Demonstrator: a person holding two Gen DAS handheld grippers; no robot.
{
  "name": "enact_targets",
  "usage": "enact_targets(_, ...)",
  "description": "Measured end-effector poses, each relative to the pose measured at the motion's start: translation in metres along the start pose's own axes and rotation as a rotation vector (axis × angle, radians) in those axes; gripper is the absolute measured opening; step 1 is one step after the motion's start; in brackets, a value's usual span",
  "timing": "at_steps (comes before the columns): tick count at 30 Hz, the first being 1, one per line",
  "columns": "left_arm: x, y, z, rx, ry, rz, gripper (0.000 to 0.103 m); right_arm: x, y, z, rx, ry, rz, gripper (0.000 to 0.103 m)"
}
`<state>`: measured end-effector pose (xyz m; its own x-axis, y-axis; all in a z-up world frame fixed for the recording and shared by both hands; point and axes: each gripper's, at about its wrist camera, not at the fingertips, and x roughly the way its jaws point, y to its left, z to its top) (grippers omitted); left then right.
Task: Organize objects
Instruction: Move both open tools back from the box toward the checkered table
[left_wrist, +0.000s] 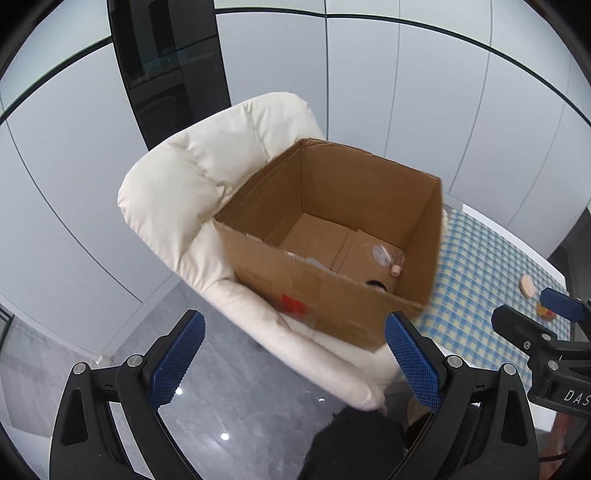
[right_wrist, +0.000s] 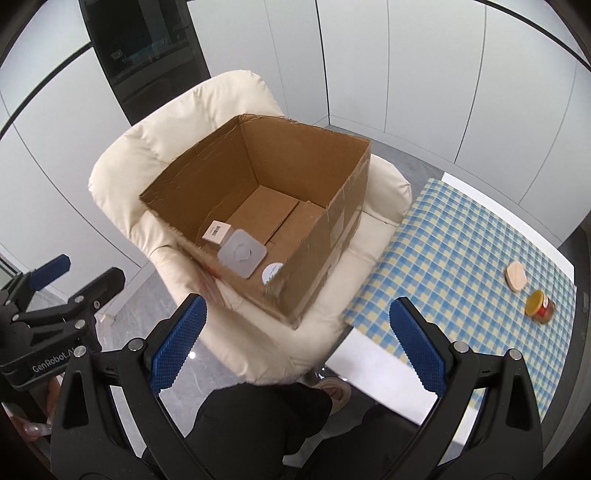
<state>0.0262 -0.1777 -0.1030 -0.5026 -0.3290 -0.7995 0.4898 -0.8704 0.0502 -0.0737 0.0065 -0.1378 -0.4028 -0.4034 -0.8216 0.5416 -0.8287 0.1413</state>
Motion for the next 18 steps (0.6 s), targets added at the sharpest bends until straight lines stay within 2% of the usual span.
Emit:
enact_targets(5, -0.024, -0.002, -0.018, 0.021, -0.01, 0.003, 0.098, -0.027, 0.008, -0.025, -0.014, -0.009, 0.004, 0.101)
enact_targets(9, -0.041, 0.002, -0.032, -0.001, -0.011, -0.01, 0.098, -0.044, 0.013, -0.042, -0.019, -0.007, 0.014, 0.101)
enact_targets(18, -0.066, 0.011, -0.058, -0.019, -0.001, -0.014, 0.098, -0.066, 0.017, -0.078, -0.02, 0.009, 0.026, 0.101)
